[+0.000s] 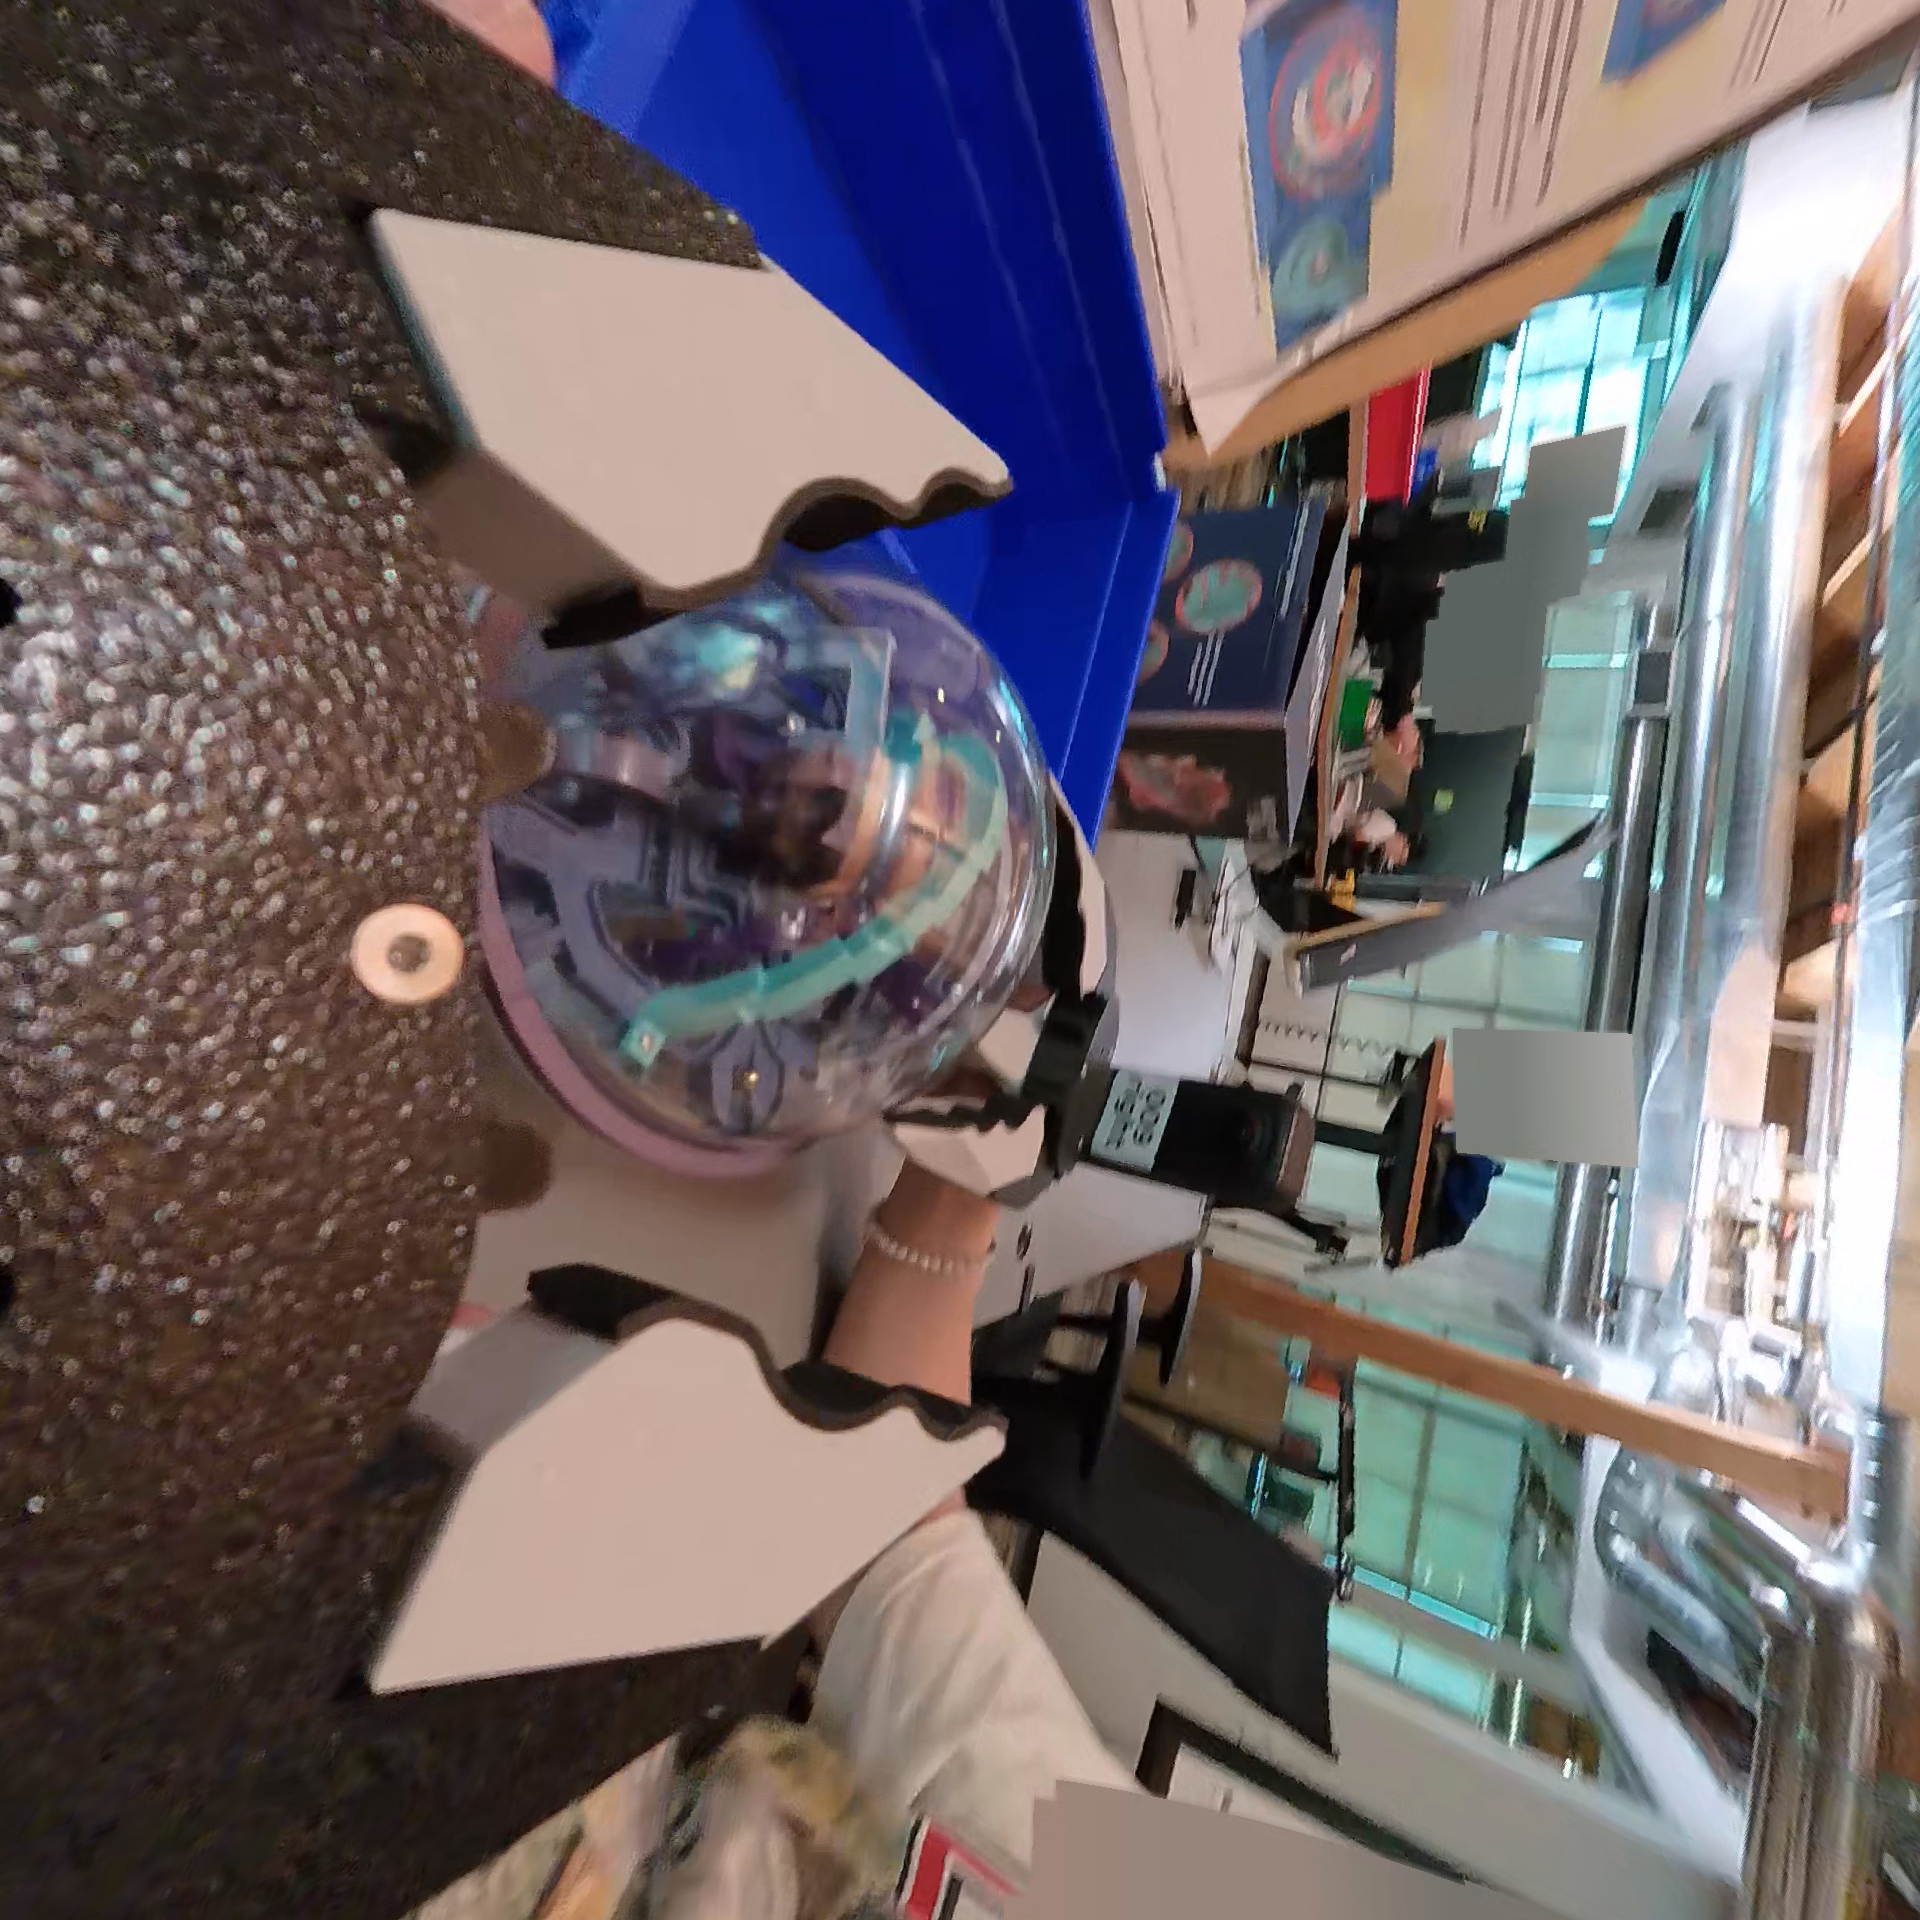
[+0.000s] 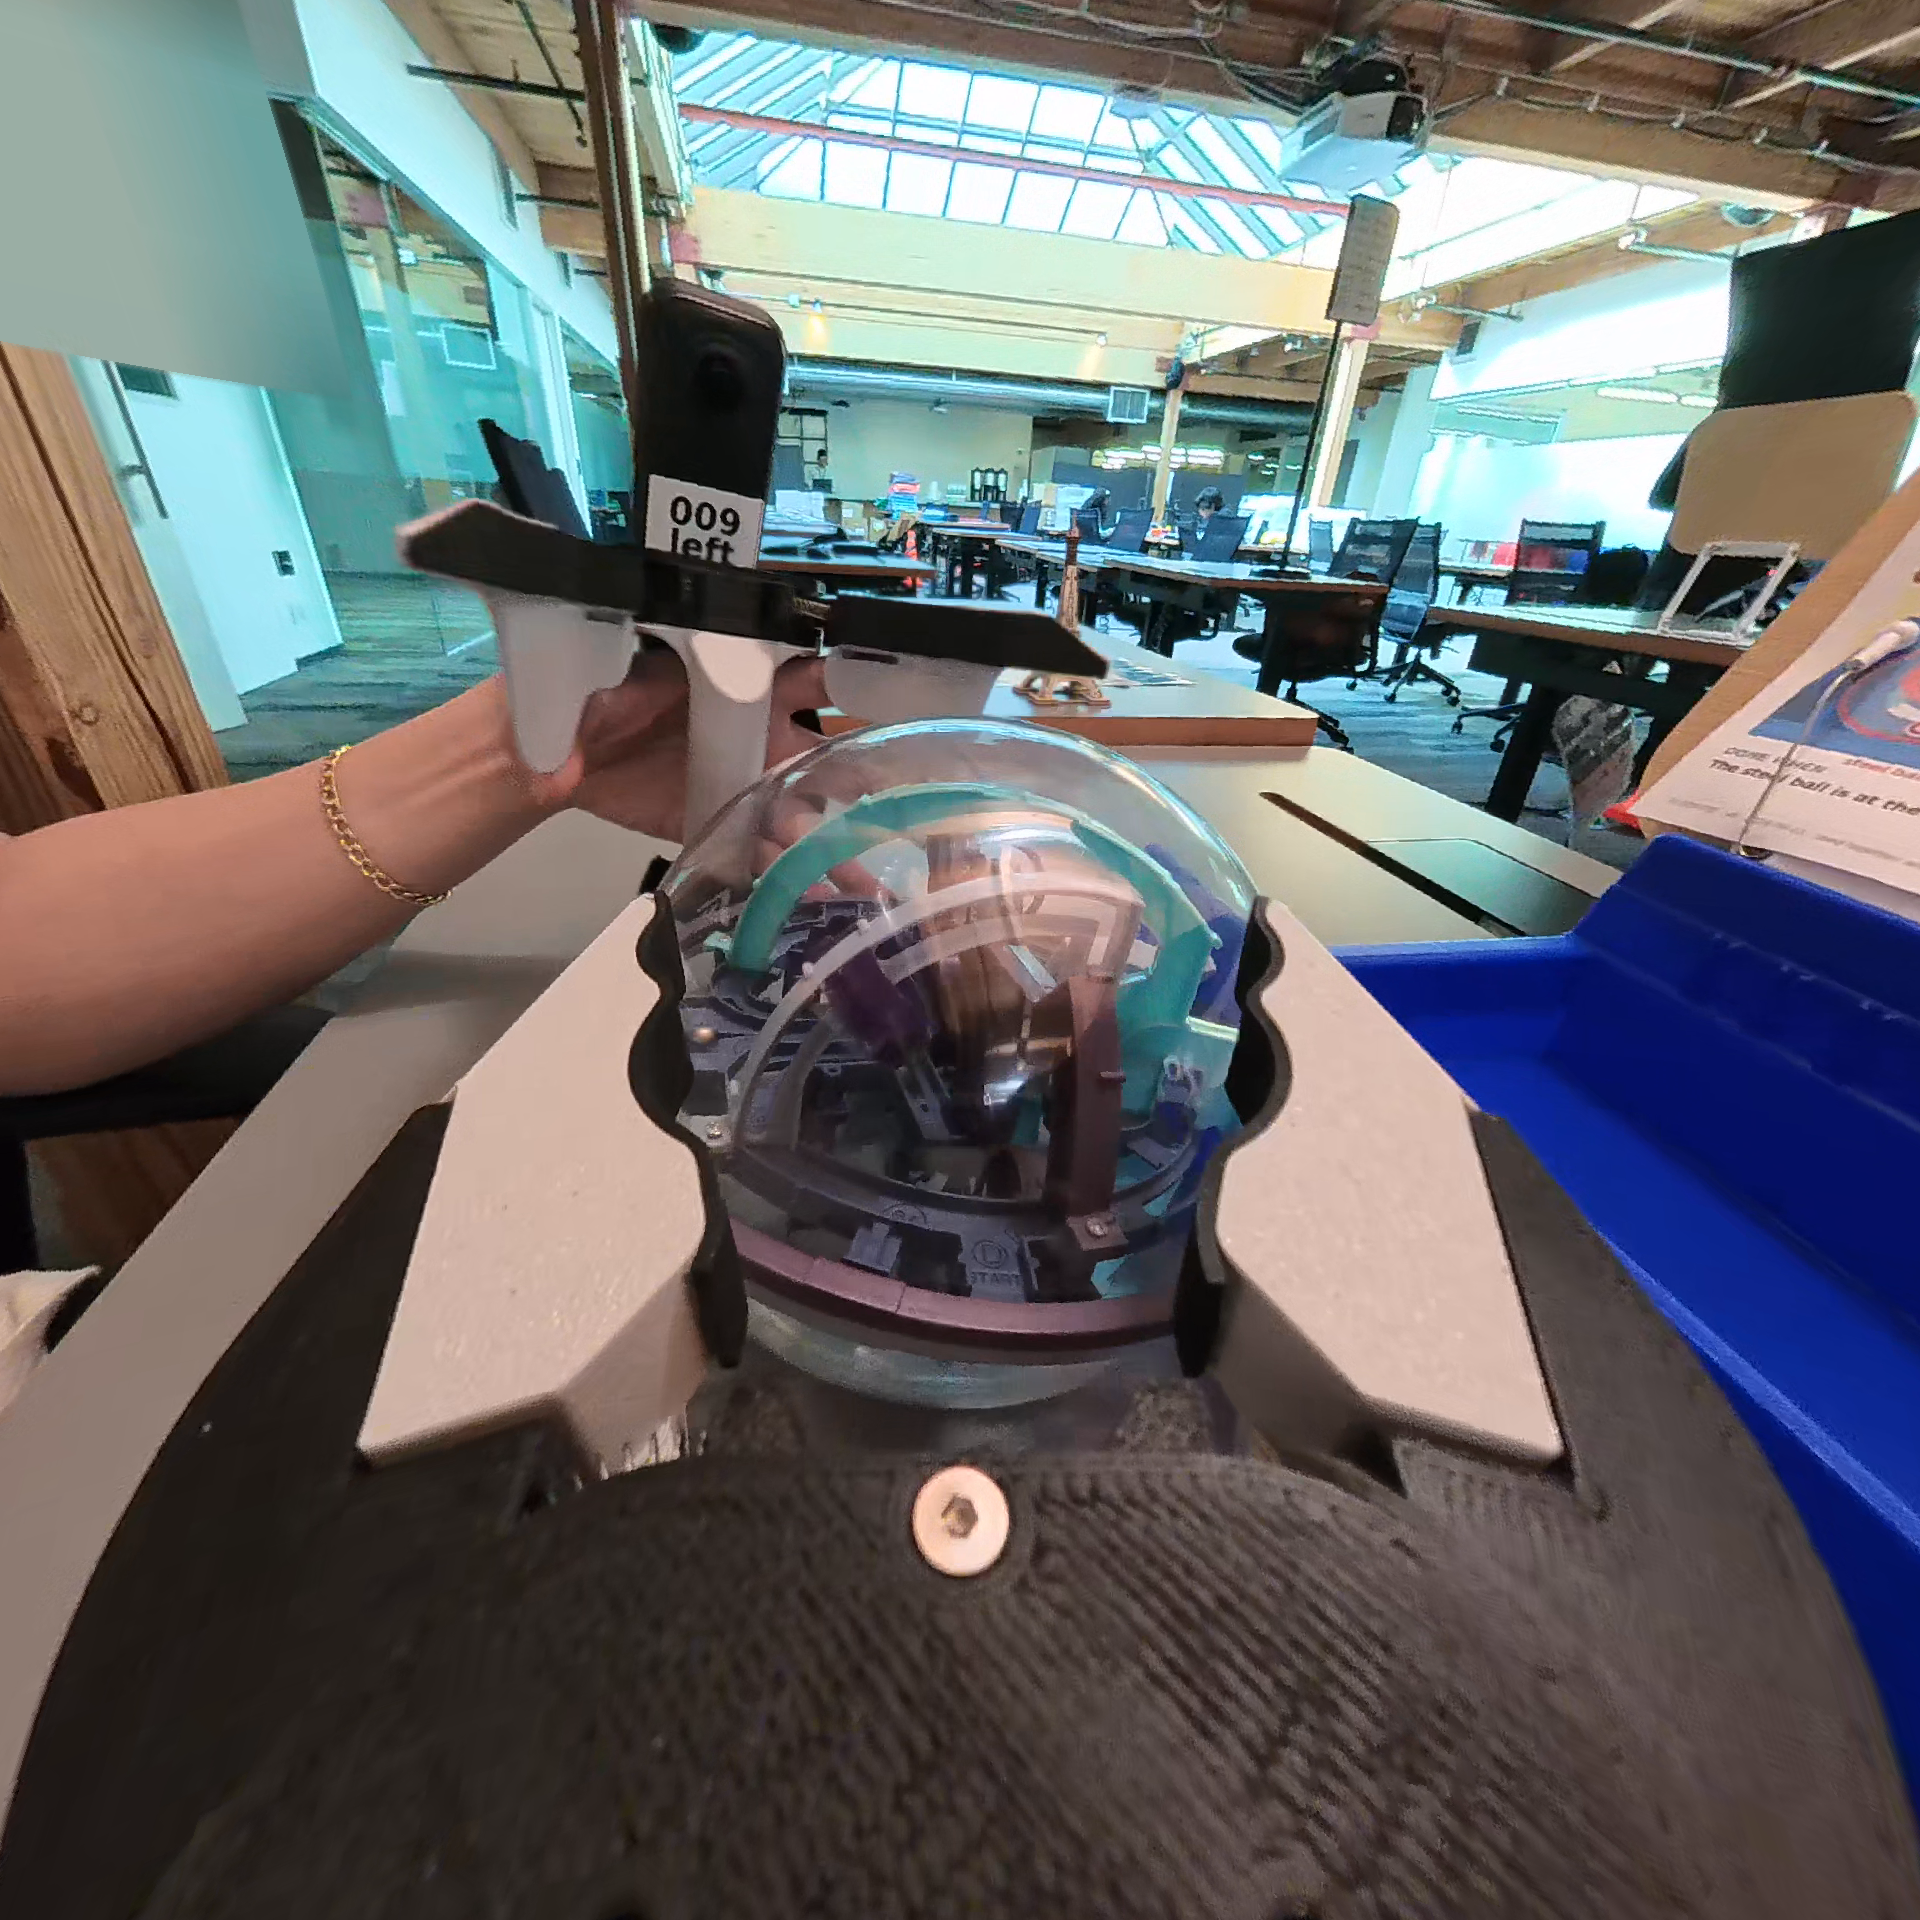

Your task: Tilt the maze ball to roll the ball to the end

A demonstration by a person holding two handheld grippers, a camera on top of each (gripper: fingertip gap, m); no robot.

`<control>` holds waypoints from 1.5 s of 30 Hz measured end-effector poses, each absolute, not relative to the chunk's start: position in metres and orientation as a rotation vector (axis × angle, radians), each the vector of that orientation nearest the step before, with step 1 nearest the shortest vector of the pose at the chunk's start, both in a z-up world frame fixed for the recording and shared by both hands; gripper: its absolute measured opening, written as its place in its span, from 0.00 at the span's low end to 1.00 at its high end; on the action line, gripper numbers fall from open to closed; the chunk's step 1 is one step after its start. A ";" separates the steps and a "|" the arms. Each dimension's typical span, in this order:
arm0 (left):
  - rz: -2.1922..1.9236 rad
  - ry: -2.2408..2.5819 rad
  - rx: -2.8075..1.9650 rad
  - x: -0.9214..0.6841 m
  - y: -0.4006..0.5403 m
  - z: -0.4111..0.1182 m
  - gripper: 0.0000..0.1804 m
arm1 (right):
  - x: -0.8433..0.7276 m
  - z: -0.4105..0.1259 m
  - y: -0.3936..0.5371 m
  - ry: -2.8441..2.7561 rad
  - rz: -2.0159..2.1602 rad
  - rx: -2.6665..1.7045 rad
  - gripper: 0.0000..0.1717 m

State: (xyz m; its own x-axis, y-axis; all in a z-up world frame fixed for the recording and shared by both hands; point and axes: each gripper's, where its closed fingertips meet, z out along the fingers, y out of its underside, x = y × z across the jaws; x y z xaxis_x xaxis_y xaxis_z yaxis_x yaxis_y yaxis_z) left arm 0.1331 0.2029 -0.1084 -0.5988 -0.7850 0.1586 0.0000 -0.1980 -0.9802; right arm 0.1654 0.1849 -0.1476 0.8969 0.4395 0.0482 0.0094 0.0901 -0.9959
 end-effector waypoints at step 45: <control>-1.118 2.052 -0.992 0.142 0.188 -0.205 0.77 | 0.166 -0.190 0.157 -0.637 0.193 -1.628 0.80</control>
